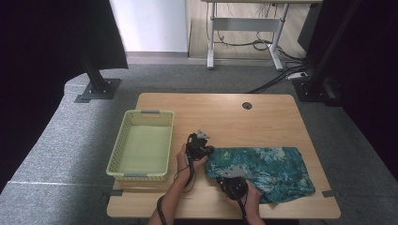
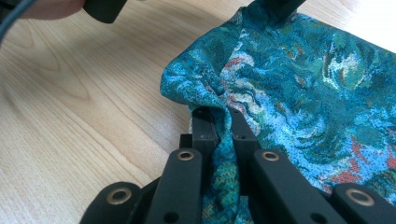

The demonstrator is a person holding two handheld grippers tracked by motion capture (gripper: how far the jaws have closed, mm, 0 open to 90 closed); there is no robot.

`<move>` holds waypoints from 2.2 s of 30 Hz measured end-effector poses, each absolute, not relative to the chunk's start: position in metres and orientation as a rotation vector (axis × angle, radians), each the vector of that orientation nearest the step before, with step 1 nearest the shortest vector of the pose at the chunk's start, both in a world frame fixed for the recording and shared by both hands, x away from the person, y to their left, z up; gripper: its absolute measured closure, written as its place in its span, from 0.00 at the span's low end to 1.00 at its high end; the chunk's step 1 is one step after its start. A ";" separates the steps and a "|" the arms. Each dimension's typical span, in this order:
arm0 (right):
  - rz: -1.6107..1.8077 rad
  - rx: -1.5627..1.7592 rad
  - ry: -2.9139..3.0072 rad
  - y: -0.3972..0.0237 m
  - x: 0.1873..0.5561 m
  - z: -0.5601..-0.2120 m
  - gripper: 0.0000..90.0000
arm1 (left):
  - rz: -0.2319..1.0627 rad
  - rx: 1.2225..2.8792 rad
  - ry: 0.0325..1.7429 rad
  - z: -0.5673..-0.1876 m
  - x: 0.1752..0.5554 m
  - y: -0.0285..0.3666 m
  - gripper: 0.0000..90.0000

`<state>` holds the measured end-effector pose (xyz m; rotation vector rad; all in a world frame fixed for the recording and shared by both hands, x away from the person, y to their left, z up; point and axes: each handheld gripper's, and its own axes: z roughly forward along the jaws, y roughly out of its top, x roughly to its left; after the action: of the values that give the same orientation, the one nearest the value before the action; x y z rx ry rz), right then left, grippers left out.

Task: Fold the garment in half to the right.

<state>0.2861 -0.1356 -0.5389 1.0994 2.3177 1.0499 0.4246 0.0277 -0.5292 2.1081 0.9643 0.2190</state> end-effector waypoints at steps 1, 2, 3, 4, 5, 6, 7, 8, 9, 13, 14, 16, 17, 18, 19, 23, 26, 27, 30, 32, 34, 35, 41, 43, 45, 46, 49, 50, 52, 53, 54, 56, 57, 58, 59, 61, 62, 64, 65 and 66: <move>1.054 1.100 2.316 -0.136 0.286 -0.538 0.94 | 0.221 2.109 0.961 -0.527 0.424 0.028 0.98; 1.057 1.101 2.315 -0.136 0.286 -0.538 0.94 | 0.219 2.106 0.958 -0.525 0.424 0.028 0.98; 1.058 1.101 2.313 -0.136 0.286 -0.537 0.94 | 0.219 2.105 0.956 -0.524 0.423 0.029 0.98; 1.061 1.099 2.309 -0.137 0.286 -0.537 0.94 | 0.219 2.103 0.954 -0.522 0.423 0.029 0.98; 1.065 1.100 2.305 -0.137 0.285 -0.536 0.94 | 0.218 2.099 0.954 -0.520 0.422 0.030 0.98; 1.068 1.100 2.300 -0.137 0.285 -0.535 0.94 | 0.216 2.093 0.954 -0.519 0.422 0.031 0.98; 1.072 1.098 2.295 -0.137 0.284 -0.534 0.94 | 0.217 2.093 0.953 -0.517 0.421 0.032 0.98; 1.077 1.099 2.290 -0.137 0.284 -0.533 0.94 | 0.221 2.096 0.949 -0.515 0.421 0.033 0.98; 1.080 1.097 2.286 -0.137 0.283 -0.531 0.94 | 0.221 2.095 0.947 -0.514 0.421 0.034 0.98; 1.087 1.089 2.284 -0.138 0.281 -0.528 0.94 | 0.219 2.085 0.936 -0.508 0.419 0.036 0.98; 1.088 1.090 2.285 -0.138 0.280 -0.527 0.94 | 0.215 2.081 0.936 -0.506 0.419 0.036 0.98; 1.091 1.089 2.284 -0.138 0.280 -0.527 0.94 | 0.215 2.079 0.926 -0.503 0.418 0.037 0.98; 1.095 1.092 2.283 -0.138 0.280 -0.526 0.94 | 0.216 2.078 0.923 -0.501 0.418 0.037 0.98; 1.104 1.094 2.280 -0.138 0.280 -0.525 0.94 | 0.218 2.077 0.919 -0.499 0.417 0.037 0.98; 1.111 1.095 2.279 -0.138 0.280 -0.524 0.94 | 0.223 2.076 0.913 -0.496 0.416 0.038 0.98; 1.139 1.080 2.260 -0.136 0.277 -0.516 0.94 | 0.240 2.072 0.901 -0.483 0.414 0.040 0.98; 1.160 1.070 2.246 -0.134 0.275 -0.510 0.94 | 0.253 2.068 0.894 -0.474 0.414 0.042 0.98; 1.167 1.065 2.244 -0.133 0.275 -0.508 0.94 | 0.256 2.070 0.890 -0.471 0.413 0.042 0.98; 1.173 1.047 2.235 -0.130 0.274 -0.501 0.94 | 0.265 2.069 0.882 -0.463 0.412 0.043 0.98; 1.180 1.044 2.232 -0.128 0.273 -0.498 0.94 | 0.269 2.067 0.880 -0.460 0.411 0.044 0.98; 1.187 1.046 2.231 -0.127 0.273 -0.496 0.94 | 0.274 2.069 0.875 -0.457 0.410 0.045 0.98; 1.190 1.046 2.229 -0.127 0.273 -0.496 0.94 | 0.274 2.070 0.875 -0.456 0.410 0.045 0.98; 1.205 1.057 2.212 -0.126 0.273 -0.492 0.94 | 0.280 2.065 0.875 -0.450 0.410 0.046 0.98; 1.214 1.059 2.208 -0.126 0.274 -0.490 0.94 | 0.283 2.065 0.872 -0.447 0.410 0.046 0.98; 1.221 1.060 2.203 -0.126 0.274 -0.489 0.94 | 0.286 2.064 0.867 -0.445 0.409 0.046 0.98; 1.225 1.061 2.202 -0.126 0.274 -0.488 0.94 | 0.288 2.062 0.866 -0.443 0.409 0.045 0.98; 1.231 1.058 2.197 -0.126 0.274 -0.485 0.94 | 0.293 2.059 0.862 -0.439 0.408 0.045 0.98; 1.235 1.056 2.195 -0.125 0.274 -0.484 0.94 | 0.295 2.059 0.860 -0.438 0.408 0.046 0.98; 1.244 1.059 2.193 -0.125 0.274 -0.482 0.94 | 0.300 2.056 0.858 -0.435 0.407 0.046 0.98; 1.248 1.061 2.192 -0.125 0.274 -0.481 0.94 | 0.301 2.053 0.858 -0.434 0.407 0.046 0.98; 1.251 1.059 2.190 -0.125 0.274 -0.480 0.94 | 0.303 2.052 0.857 -0.432 0.407 0.047 0.98; 1.257 1.057 2.185 -0.124 0.274 -0.478 0.94 | 0.306 2.049 0.854 -0.429 0.407 0.047 0.98; 1.259 1.054 2.184 -0.124 0.275 -0.477 0.94 | 0.309 2.051 0.851 -0.428 0.407 0.048 0.98; 1.259 1.053 2.183 -0.123 0.275 -0.476 0.94 | 0.311 2.050 0.851 -0.427 0.407 0.048 0.98; 1.262 1.053 2.181 -0.122 0.275 -0.476 0.94 | 0.311 2.050 0.850 -0.426 0.407 0.048 0.98; 1.266 1.054 2.179 -0.121 0.276 -0.476 0.94 | 0.315 2.049 0.849 -0.424 0.407 0.049 0.98; 1.269 1.056 2.178 -0.120 0.277 -0.476 0.94 | 0.315 2.048 0.849 -0.423 0.406 0.049 0.98; 1.270 1.058 2.179 -0.117 0.277 -0.476 0.94 | 0.317 2.049 0.848 -0.422 0.406 0.050 0.98; 1.270 1.058 2.180 -0.116 0.278 -0.476 0.94 | 0.318 2.048 0.847 -0.422 0.406 0.050 0.98; 1.270 1.056 2.181 -0.114 0.278 -0.476 0.94 | 0.321 2.049 0.848 -0.421 0.406 0.051 0.98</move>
<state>0.2781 -0.1141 -0.4762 1.0559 2.1805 1.2696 0.4064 0.0507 -0.4210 2.0487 0.8478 0.3206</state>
